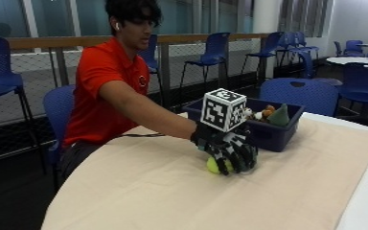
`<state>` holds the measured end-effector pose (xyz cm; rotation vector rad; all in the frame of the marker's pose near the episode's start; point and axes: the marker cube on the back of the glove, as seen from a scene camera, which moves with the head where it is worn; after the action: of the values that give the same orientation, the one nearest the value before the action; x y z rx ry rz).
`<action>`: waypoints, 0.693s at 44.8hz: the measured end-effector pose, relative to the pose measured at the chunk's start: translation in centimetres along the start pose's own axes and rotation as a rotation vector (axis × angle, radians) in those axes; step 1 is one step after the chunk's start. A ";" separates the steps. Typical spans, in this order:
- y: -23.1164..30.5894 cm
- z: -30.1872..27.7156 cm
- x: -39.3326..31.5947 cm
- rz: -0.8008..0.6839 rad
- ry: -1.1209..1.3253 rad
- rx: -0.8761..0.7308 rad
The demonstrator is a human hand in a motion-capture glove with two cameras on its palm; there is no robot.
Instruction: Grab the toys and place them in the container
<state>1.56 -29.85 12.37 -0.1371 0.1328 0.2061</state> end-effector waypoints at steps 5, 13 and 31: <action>1.0 -1.1 -1.3 -0.015 0.009 0.047; 3.4 -4.6 -2.8 -0.075 -0.030 0.094; 11.2 -15.0 -9.1 -0.220 -0.055 0.181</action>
<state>-11.41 -23.00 -2.40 0.0343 0.0807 -0.0223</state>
